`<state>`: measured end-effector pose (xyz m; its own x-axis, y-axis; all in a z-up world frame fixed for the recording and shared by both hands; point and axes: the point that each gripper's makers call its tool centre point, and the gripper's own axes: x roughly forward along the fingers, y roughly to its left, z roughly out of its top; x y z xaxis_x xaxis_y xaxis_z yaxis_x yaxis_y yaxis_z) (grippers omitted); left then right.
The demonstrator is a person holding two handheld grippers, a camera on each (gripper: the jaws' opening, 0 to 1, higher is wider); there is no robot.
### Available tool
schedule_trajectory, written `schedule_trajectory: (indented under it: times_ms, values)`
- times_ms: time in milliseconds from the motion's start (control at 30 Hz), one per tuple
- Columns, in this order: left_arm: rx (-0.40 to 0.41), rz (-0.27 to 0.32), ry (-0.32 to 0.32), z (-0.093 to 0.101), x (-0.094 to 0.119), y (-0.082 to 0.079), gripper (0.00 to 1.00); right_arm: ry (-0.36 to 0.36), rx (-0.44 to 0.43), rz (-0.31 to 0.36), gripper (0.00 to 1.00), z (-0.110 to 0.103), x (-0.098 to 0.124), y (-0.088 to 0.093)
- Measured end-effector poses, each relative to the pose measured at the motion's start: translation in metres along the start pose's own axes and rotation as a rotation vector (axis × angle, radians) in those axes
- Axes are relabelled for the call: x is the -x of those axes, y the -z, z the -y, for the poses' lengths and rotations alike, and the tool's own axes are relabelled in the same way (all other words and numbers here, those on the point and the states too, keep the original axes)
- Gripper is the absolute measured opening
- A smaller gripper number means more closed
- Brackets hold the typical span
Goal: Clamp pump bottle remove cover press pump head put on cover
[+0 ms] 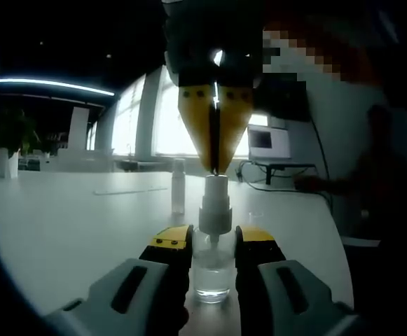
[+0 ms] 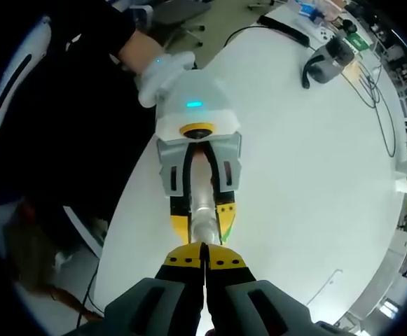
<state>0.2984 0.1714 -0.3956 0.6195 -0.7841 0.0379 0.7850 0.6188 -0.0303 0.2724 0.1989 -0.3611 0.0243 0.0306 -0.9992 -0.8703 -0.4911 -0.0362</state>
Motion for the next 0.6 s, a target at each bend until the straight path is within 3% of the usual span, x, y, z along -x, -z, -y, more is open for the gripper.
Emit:
schedule_trajectory:
  times_ms: [600]
  values:
    - [-0.011,0.000,0.000,0.0007,0.0006,-0.0001,0.15,0.005,-0.001,0.002,0.00,-0.0029,-0.0005,-0.0002]
